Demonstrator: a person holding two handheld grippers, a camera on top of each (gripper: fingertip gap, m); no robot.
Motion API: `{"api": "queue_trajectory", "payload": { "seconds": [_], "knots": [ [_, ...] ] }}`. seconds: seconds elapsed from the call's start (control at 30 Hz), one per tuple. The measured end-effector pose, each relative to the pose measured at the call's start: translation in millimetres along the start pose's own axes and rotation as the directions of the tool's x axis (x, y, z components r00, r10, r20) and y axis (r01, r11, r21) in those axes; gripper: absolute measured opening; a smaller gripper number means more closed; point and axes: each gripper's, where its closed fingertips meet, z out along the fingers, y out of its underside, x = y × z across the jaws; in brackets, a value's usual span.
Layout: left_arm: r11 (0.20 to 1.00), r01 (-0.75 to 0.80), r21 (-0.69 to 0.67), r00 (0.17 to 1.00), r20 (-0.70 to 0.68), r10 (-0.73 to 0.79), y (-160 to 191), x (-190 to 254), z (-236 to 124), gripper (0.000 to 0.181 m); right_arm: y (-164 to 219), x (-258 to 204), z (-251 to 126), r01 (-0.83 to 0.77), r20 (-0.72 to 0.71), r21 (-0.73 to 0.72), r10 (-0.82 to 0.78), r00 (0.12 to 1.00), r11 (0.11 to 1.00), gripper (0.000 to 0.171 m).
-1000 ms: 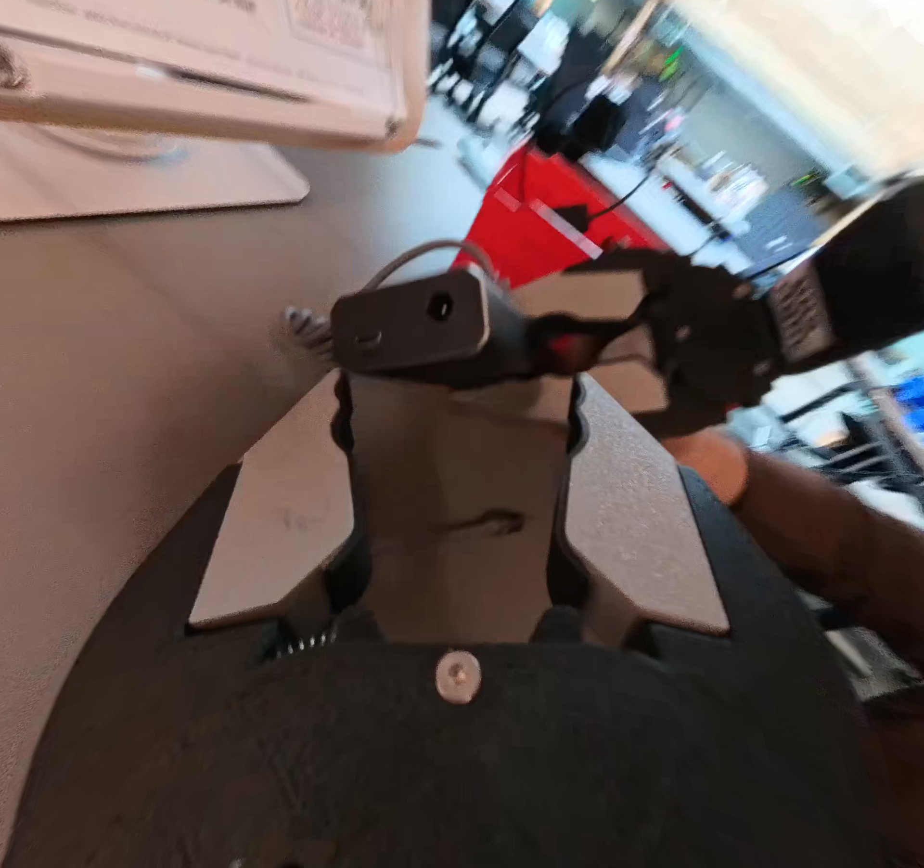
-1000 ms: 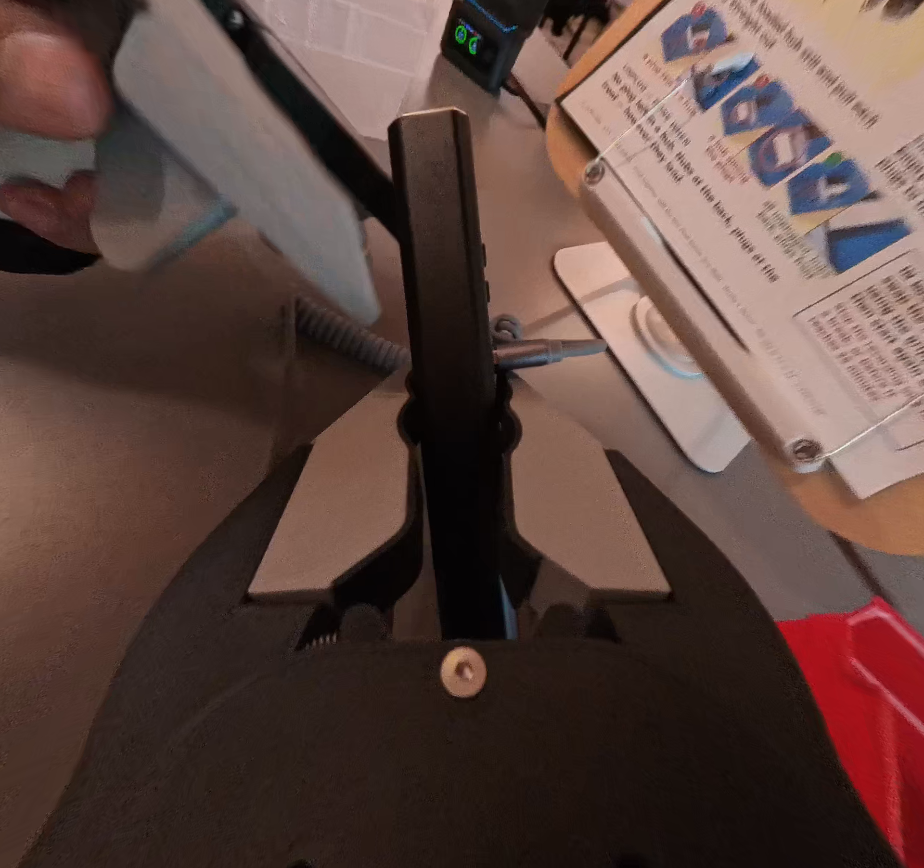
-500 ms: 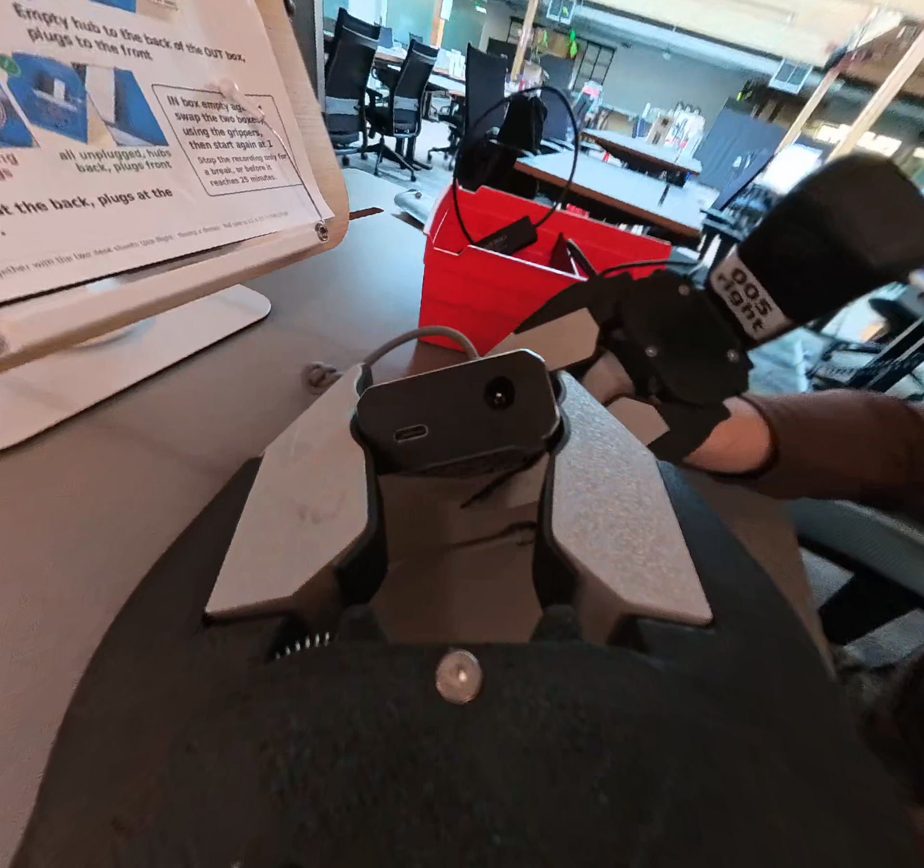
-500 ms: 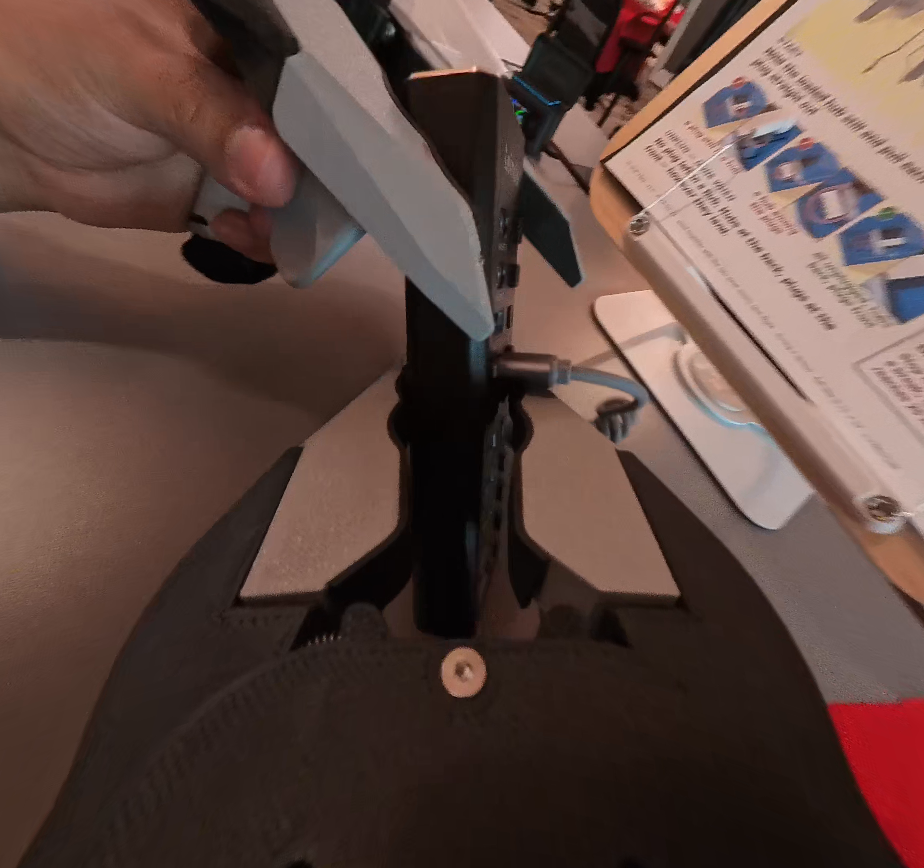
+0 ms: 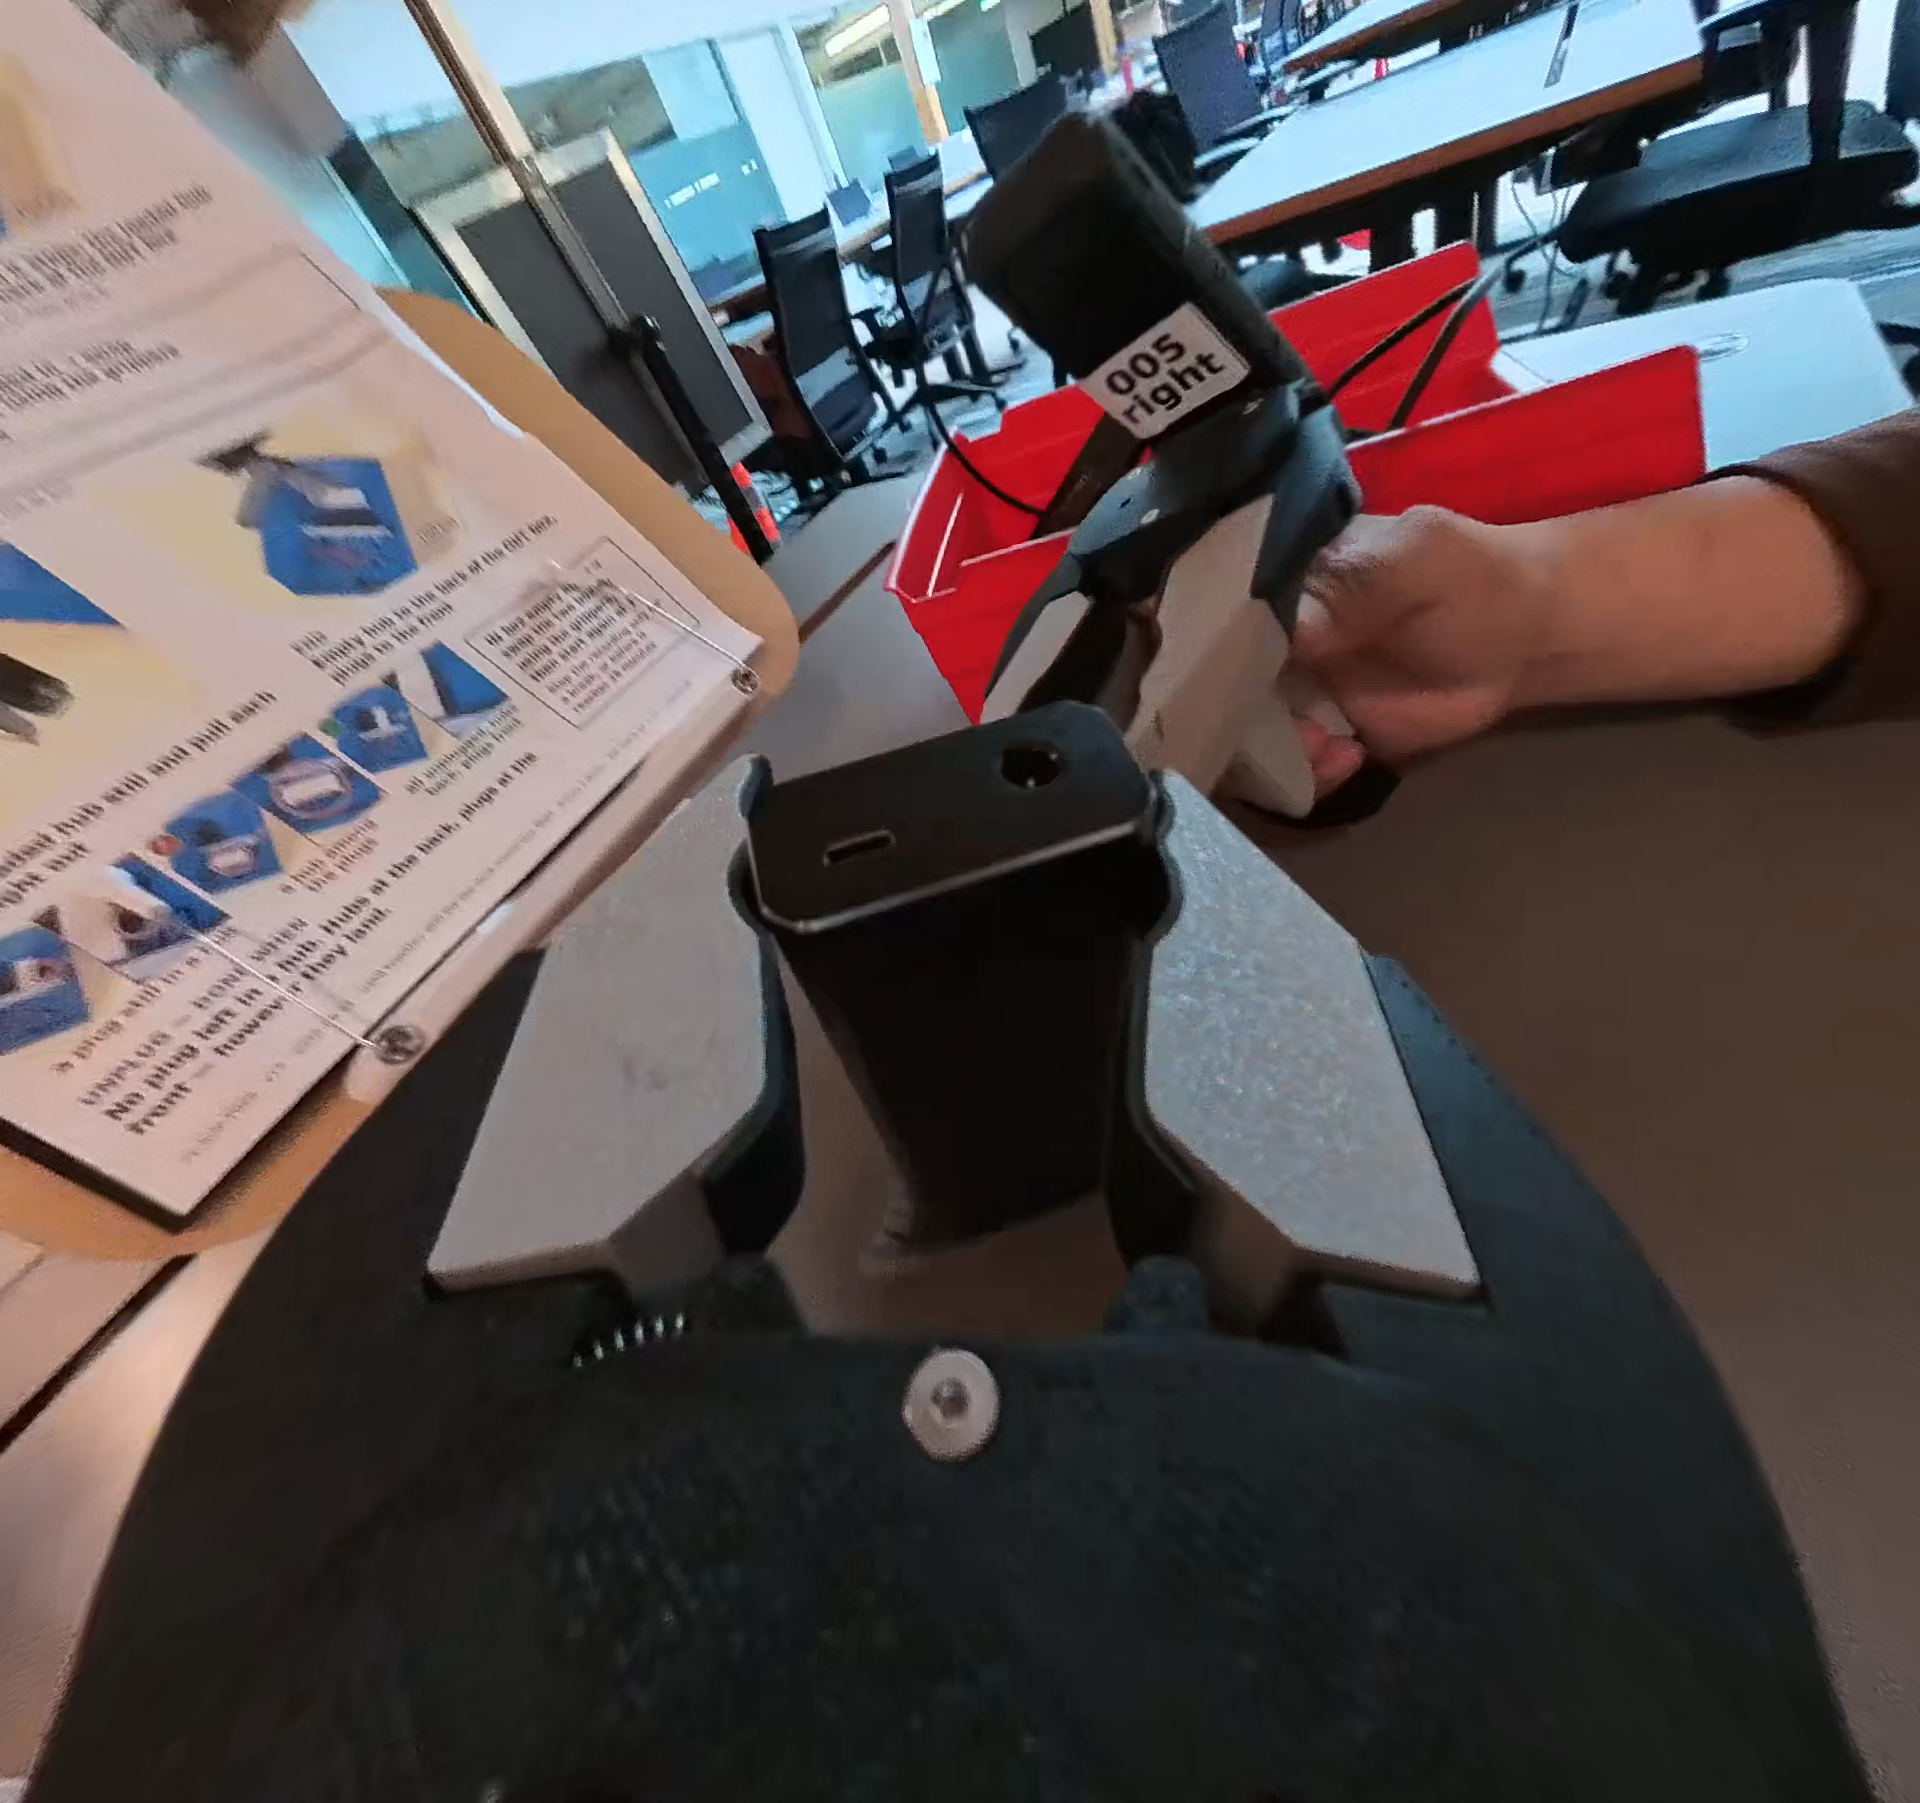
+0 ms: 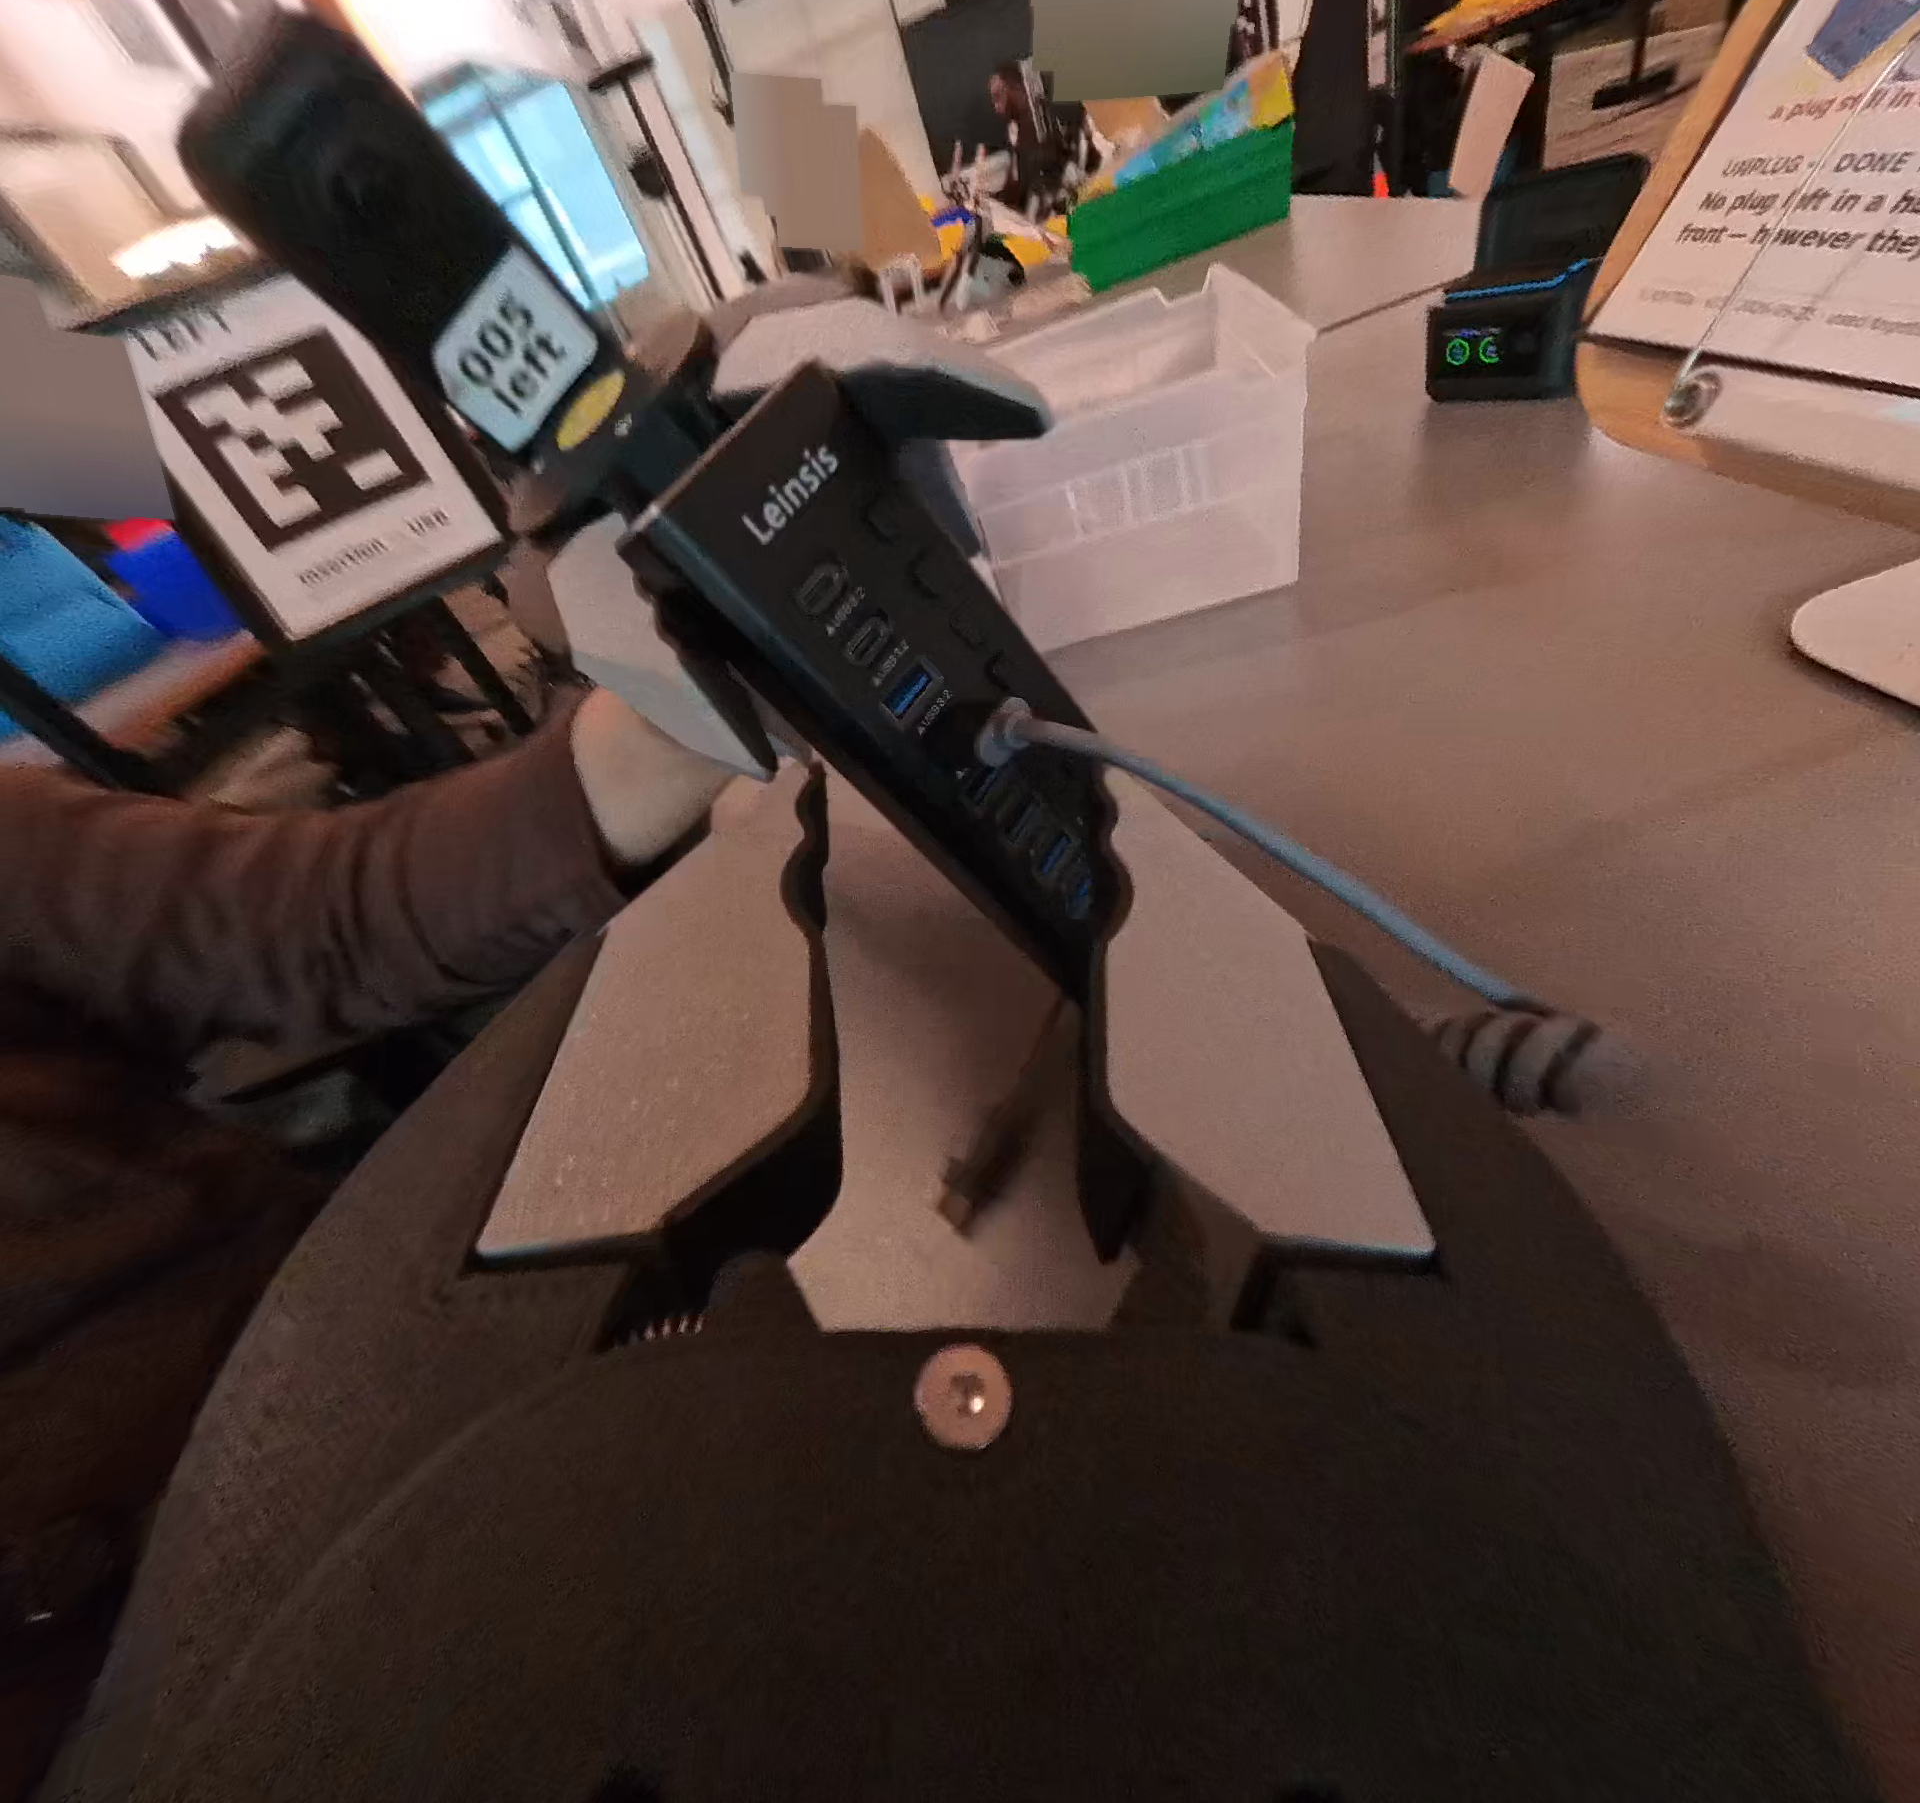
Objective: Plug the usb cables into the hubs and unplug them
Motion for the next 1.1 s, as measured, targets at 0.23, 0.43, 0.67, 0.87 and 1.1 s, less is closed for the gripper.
{"api": "queue_trajectory", "payload": {
  "seconds": [0.23, 0.43, 0.67, 0.87, 1.1],
  "knots": [
    [0.998, -0.062, 0.028, 0.997, -0.054, 0.064, -2, 14, -3, 0.069, -2, 11, -7, -0.036, -0.056, 0.011, 0.036, 0.998, 0.999, 0.042],
    [0.995, 0.051, 0.089, 0.983, -0.182, -0.034, -10, 25, -5, 0.068, 4, 12, -4, 0.059, -0.11, -0.058, -0.065, 0.992, 0.997, 0.056],
    [0.98, 0.166, 0.114, 0.954, -0.271, -0.13, -12, 27, -8, 0.069, 35, -17, 13, 0.181, 0.026, -0.233, -0.179, 0.983, 0.955, 0.036],
    [0.96, 0.258, 0.114, 0.942, -0.249, -0.224, -8, 12, -10, 0.062, 36, -14, 4, 0.208, 0.007, -0.269, -0.214, 0.977, 0.94, 0.003],
    [0.949, 0.293, 0.114, 0.936, -0.238, -0.261, -6, 8, -10, 0.059, 33, -2, 0, 0.174, -0.049, -0.262, -0.193, 0.98, 0.949, 0.005]
  ]
}}
